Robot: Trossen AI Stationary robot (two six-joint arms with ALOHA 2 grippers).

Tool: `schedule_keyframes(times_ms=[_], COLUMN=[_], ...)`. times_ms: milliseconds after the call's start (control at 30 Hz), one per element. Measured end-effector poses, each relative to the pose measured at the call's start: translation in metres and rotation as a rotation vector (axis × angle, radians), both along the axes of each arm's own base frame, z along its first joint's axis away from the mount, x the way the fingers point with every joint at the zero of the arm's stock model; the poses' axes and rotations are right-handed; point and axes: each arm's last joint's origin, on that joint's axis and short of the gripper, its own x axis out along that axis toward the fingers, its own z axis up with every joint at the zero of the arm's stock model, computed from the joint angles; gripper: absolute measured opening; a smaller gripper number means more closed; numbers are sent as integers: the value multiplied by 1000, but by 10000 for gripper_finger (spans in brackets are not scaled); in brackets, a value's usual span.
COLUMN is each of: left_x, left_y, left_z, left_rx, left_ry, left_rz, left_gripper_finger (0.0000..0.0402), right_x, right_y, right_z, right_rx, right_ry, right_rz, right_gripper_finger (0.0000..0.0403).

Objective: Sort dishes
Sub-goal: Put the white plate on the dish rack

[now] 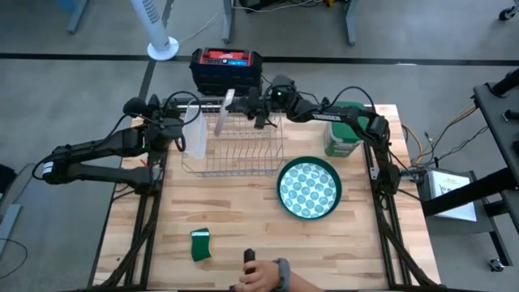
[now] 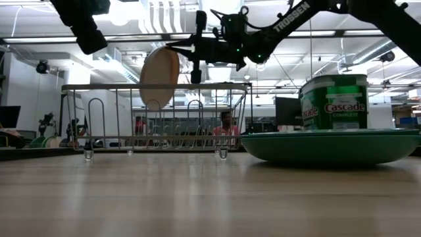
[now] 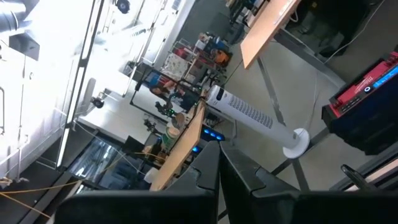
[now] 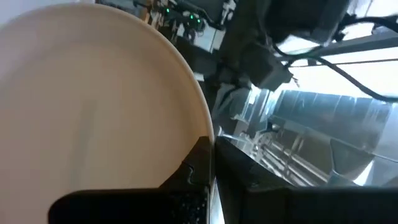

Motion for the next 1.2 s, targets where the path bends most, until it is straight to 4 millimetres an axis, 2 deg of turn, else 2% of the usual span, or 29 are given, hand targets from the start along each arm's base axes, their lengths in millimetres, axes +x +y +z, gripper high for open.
schedule_keyframes(times_ms=[300,467,600,700,867,1200], left_x=[0,-2,-5,-7,-9,-12], left_y=[0,0,-1,-2,-2,-3], left_z=[0,-2,-1,0,1,3], left_rx=[-2,-11,-16,-24,-24,-23], left_ry=[1,40,66,99,107,104], left_rz=[-2,-2,-2,-1,0,0], left_gripper_finger=[0,0,0,0,0,0], right_x=[9,9,12,18,34,62], right_y=[7,8,13,18,14,-1], right_z=[12,20,23,16,-5,-18], right_rx=[119,200,197,187,177,185], right_ry=[200,206,198,180,160,180], right_rz=[45,91,108,119,85,80], right_gripper_finger=[0,0,0,0,0,0])
